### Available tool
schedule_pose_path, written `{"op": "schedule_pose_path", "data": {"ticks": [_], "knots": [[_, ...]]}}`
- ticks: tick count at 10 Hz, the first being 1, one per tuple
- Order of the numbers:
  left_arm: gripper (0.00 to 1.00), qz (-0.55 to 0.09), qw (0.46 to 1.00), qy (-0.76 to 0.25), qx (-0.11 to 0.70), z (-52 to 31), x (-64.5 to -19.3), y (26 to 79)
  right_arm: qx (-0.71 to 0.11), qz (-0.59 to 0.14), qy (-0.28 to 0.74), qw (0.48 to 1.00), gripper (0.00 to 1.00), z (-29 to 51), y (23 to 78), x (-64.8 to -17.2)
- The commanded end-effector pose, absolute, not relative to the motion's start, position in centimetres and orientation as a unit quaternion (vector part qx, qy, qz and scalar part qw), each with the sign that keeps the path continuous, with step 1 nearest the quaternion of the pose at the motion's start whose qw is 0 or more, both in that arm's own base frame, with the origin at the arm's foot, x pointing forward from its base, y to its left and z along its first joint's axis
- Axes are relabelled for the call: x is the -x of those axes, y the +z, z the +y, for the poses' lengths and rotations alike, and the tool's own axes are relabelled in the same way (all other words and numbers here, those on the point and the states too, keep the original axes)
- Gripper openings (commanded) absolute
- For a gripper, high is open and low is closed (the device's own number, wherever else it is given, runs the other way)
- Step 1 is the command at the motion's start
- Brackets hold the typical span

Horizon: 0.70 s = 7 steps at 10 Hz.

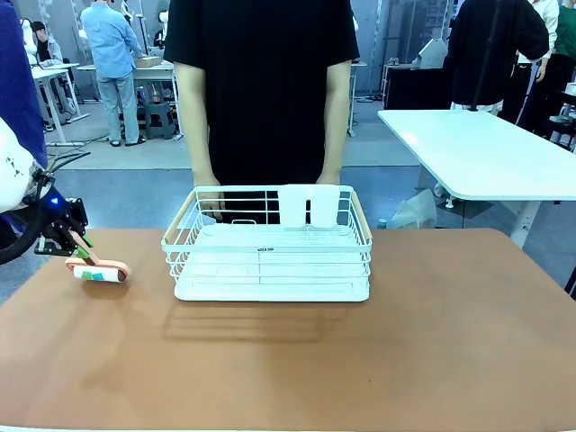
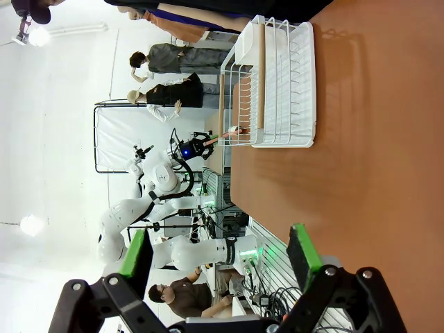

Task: Clean the table.
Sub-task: Place the Lint Roller down when the Dish drying rack is positioned in the middle of the table.

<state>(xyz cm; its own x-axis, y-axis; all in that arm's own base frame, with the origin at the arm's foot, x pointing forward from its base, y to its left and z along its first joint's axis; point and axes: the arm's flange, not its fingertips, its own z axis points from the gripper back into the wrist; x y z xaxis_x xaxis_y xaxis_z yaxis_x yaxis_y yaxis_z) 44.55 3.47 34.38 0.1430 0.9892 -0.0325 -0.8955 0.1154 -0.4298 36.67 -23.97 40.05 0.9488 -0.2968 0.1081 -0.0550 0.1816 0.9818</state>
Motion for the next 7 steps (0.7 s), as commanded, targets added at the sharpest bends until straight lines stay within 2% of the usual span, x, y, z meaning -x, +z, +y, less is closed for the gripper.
{"op": "schedule_pose_path", "data": {"ticks": [1, 2, 3, 4, 7], "knots": [[0.27, -0.139, 0.732, 0.641, 0.185, 3.8, -42.7, 33.5, -0.636, -0.139, -0.078, 0.755, 1.0, -23.8, 40.4, -36.7], [0.58, -0.137, 0.733, 0.64, 0.186, 3.8, -42.6, 33.5, -0.636, -0.139, -0.078, 0.755, 1.0, -23.8, 40.4, -36.7], [0.66, -0.138, 0.734, 0.638, 0.187, 3.7, -42.6, 33.7, -0.636, -0.139, -0.078, 0.755, 1.0, -23.8, 40.4, -36.7], [0.97, -0.131, 0.735, 0.638, 0.189, 3.7, -42.4, 34.0, -0.636, -0.139, -0.078, 0.755, 1.0, -23.8, 40.4, -36.7], [1.0, -0.098, 0.72, 0.669, 0.153, 3.4, -40.7, 35.8, -0.636, -0.139, -0.078, 0.755, 1.0, -23.8, 40.4, -36.7]]}}
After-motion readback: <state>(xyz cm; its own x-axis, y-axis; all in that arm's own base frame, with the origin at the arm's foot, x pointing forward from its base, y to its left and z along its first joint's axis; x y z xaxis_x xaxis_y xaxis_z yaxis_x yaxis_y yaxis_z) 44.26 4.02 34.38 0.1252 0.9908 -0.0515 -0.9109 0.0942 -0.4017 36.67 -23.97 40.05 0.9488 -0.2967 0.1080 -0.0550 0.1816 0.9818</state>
